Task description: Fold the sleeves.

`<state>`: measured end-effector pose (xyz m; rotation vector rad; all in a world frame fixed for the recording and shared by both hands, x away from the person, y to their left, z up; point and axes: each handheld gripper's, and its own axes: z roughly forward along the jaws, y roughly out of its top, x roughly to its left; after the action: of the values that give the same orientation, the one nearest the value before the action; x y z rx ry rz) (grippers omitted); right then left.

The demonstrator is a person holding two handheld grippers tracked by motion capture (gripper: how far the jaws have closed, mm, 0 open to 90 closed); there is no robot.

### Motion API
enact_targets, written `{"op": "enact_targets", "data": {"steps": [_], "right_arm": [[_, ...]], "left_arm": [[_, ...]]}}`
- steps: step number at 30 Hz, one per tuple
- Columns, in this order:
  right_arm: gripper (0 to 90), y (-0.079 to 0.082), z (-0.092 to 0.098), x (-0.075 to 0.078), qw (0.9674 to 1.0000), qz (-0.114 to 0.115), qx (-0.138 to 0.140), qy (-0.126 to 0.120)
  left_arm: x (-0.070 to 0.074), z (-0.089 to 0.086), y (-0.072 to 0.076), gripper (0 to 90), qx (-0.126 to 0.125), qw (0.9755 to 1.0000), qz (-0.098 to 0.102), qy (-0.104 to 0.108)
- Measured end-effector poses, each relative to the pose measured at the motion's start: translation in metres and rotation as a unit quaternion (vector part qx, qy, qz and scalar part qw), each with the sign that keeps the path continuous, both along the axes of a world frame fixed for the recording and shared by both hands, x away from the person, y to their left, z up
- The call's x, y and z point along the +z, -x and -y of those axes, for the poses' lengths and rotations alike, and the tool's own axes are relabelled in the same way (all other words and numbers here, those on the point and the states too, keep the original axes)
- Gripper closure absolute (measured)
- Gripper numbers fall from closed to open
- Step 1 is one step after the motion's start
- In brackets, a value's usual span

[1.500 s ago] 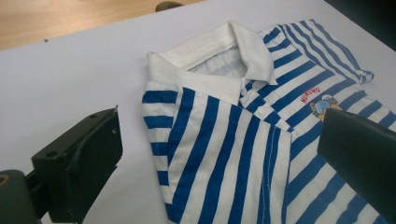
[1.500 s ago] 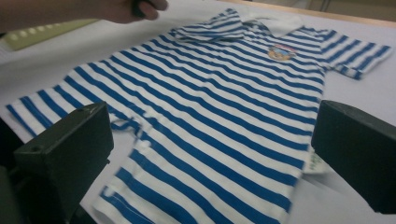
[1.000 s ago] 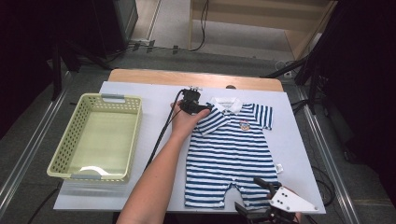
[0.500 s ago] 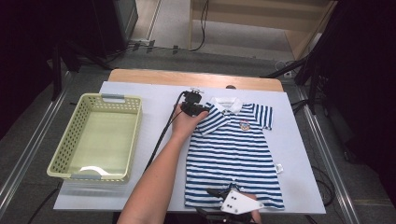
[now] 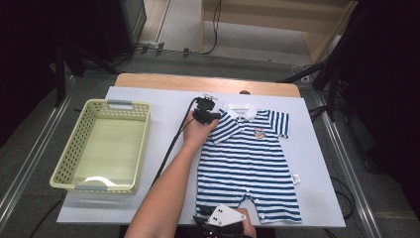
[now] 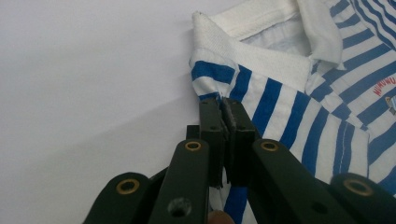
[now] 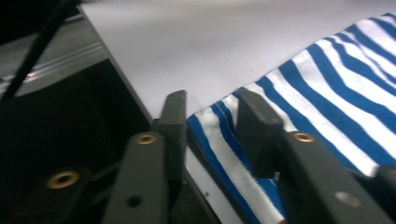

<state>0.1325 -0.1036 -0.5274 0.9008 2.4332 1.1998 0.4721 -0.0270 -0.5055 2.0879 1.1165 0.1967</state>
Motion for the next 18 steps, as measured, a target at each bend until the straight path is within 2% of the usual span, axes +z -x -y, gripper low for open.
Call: {"op": "enact_targets", "data": {"steps": [2, 3, 7, 11, 16, 18], "right_arm": [[80.5, 0.000, 0.000, 0.001, 1.0000, 0.004, 0.000, 0.007], [82.4, 0.000, 0.000, 0.001, 0.9999, 0.007, 0.001, 0.008], [83.6, 0.000, -0.004, 0.003, 0.9999, 0.009, 0.013, 0.006], [83.6, 0.000, -0.009, 0.006, 0.9998, 0.005, 0.018, -0.011], [83.6, -0.003, -0.023, 0.012, 0.9993, 0.011, 0.031, -0.020], [83.6, -0.004, -0.030, 0.013, 0.9991, 0.012, 0.034, -0.022]], "left_arm": [[0.000, -0.001, 0.000, 89.0, -0.006, 1.0000, 0.001, -0.003], [0.000, -0.001, 0.000, 89.1, -0.005, 1.0000, 0.003, -0.005], [0.004, -0.004, -0.001, 89.4, -0.007, 0.9999, 0.006, -0.008], [0.008, -0.012, -0.003, 89.4, -0.001, 0.9999, 0.010, -0.014], [0.013, -0.023, -0.005, 89.4, 0.001, 0.9987, 0.023, -0.046], [0.015, -0.029, -0.006, 89.4, 0.008, 0.9983, 0.026, -0.051]]}}
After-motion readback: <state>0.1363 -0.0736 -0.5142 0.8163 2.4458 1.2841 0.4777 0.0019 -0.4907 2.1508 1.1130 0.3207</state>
